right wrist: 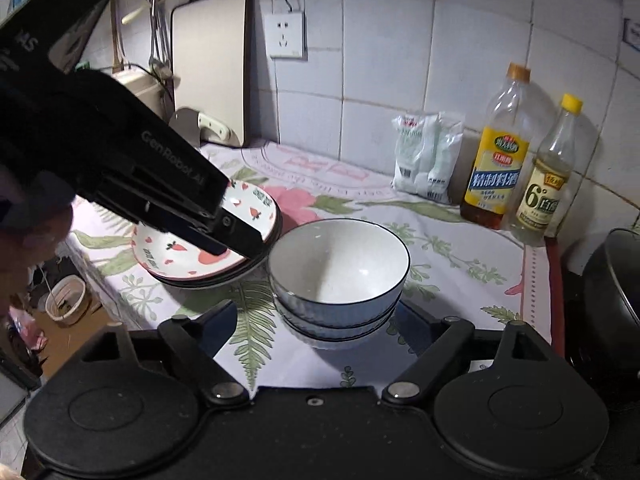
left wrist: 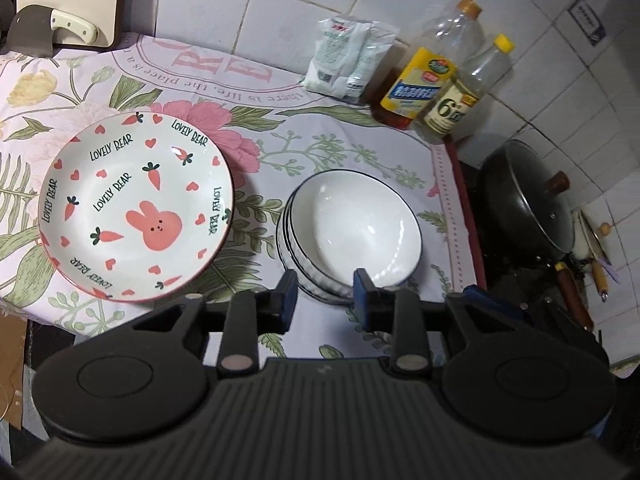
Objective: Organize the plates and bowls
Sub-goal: 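Grasp the stack of three white bowls by the rim with the left gripper and lift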
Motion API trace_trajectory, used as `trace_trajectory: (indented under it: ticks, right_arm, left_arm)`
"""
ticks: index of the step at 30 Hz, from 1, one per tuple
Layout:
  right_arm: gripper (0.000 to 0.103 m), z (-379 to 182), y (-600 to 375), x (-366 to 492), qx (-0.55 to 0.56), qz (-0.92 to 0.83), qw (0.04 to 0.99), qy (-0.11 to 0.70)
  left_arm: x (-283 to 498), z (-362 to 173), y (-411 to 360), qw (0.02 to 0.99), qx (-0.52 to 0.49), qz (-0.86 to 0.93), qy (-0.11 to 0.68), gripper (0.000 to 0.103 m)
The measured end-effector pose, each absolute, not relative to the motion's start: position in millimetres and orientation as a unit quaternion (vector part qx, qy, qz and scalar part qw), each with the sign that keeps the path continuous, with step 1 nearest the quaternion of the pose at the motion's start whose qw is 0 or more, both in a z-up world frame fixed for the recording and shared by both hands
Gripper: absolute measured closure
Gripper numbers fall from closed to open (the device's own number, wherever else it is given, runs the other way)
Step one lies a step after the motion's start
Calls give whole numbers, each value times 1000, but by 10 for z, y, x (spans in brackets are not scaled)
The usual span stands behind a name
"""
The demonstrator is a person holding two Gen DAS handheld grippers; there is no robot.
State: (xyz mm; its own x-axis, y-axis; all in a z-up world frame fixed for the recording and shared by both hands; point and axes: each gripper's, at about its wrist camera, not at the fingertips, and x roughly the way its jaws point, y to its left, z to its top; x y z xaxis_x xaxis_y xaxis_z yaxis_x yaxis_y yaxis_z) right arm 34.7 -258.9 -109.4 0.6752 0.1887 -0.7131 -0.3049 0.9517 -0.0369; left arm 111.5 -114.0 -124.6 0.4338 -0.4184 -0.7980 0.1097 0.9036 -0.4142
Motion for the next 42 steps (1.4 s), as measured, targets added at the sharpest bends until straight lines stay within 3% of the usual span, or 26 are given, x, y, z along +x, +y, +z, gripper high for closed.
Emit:
trace_trajectory:
  ticks: [10,24,42]
  right_arm:
    - [6,-1413,-2684,188,-58,91,926,362]
    - [5,-2067,-2634,217,-58,67,942,324]
    - [3,-2503,-2377,663,-30,22,953,299]
  left_arm:
    - [925,-1368,-1045,842,-175,-172,480,52]
    - [998,-1648,-1071,864,-184,-202,422,39]
    - [1499,-2268,-941,780,-294,-185,520,40]
